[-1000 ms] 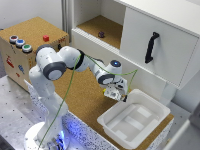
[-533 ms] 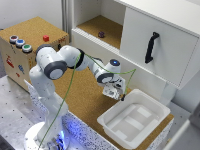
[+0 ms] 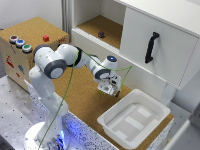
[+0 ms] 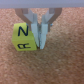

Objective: Go slide the yellow block to the left

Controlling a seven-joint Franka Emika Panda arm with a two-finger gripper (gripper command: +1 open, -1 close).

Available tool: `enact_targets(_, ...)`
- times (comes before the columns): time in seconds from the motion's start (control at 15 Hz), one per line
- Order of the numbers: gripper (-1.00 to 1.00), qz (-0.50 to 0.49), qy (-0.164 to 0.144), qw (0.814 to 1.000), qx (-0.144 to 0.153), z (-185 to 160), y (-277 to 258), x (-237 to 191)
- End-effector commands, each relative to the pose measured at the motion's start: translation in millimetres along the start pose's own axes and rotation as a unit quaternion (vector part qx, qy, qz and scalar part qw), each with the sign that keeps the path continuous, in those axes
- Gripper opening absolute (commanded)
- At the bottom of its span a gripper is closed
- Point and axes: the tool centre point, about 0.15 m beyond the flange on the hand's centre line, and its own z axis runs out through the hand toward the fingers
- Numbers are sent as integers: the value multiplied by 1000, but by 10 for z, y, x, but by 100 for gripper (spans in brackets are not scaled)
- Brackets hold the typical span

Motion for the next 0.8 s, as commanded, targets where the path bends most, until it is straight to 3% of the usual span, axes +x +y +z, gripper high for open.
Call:
enact_targets(0.0, -100, 22, 0, 1000, -9, 10, -487, 56)
enact_targets(0.73, -100, 17, -23, 1000, 9, 60, -1429, 63)
